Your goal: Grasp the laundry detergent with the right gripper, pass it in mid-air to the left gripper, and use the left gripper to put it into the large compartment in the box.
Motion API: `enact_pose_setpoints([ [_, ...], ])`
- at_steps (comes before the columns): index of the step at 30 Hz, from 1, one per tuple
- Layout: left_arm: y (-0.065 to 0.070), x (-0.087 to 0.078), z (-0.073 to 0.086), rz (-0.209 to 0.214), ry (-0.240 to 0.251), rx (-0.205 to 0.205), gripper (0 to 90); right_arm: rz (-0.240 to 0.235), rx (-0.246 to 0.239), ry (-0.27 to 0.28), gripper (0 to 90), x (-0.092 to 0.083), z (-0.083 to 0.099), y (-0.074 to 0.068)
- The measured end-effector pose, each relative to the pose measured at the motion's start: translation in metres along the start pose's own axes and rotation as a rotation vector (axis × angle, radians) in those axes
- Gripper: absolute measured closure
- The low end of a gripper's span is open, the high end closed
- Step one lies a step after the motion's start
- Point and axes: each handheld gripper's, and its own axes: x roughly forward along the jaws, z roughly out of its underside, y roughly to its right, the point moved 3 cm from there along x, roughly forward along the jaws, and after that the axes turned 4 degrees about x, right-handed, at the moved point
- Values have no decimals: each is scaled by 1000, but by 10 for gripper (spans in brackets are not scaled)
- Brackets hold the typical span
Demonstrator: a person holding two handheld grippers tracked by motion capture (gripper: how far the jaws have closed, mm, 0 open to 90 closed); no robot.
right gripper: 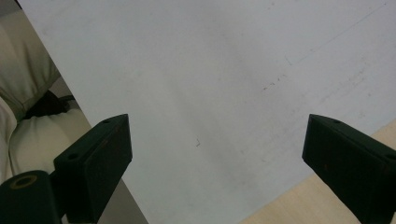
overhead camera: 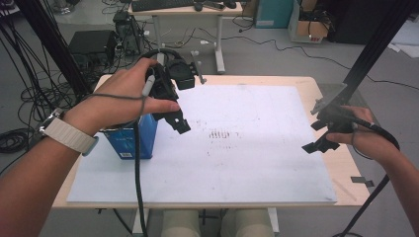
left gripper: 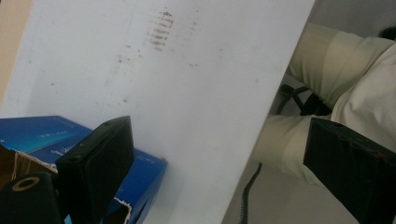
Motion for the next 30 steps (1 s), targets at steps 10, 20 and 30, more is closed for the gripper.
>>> enact_pose_setpoints([
  [10,-1,0,1,6,8,14,91,4,1,2,83,-1,1,-2],
  [20,0,3,-1,5,2,12,91,1,3,7,83,-2,2,-1],
  [30,0,2,4,1,2,1,93,-2,4,9,83,-1,1,-4],
])
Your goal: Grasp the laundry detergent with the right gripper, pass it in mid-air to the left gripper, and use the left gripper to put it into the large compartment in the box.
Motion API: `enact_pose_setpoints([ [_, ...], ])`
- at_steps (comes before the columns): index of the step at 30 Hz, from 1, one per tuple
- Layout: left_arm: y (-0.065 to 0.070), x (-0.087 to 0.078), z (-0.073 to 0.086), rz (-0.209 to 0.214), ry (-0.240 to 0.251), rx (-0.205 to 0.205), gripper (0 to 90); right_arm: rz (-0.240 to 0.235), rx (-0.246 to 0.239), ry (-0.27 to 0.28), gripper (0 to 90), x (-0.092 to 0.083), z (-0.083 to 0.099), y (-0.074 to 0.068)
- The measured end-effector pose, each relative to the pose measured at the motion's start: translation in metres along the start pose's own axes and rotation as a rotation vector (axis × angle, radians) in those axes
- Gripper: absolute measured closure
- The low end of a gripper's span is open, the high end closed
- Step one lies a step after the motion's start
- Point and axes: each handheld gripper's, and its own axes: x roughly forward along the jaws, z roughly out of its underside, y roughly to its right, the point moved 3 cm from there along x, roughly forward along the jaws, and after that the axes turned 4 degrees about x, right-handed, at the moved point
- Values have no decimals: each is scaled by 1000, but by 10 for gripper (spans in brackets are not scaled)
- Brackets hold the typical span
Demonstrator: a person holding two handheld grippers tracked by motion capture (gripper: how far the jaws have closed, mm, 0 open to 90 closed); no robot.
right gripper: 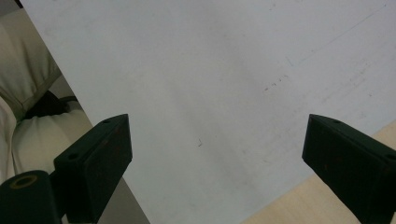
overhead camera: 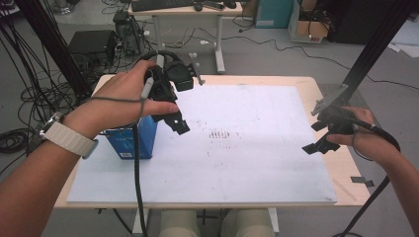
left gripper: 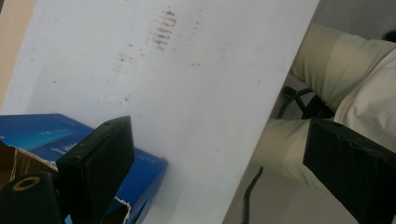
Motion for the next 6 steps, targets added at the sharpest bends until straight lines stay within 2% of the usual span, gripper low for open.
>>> enact_pose_setpoints([
  [3,0,-1,1,-11,6,-15,92,1,2,0,83,0,0,0],
  [6,-1,0,2,-1,7,0,92,2,1,2,83,1,0,0],
])
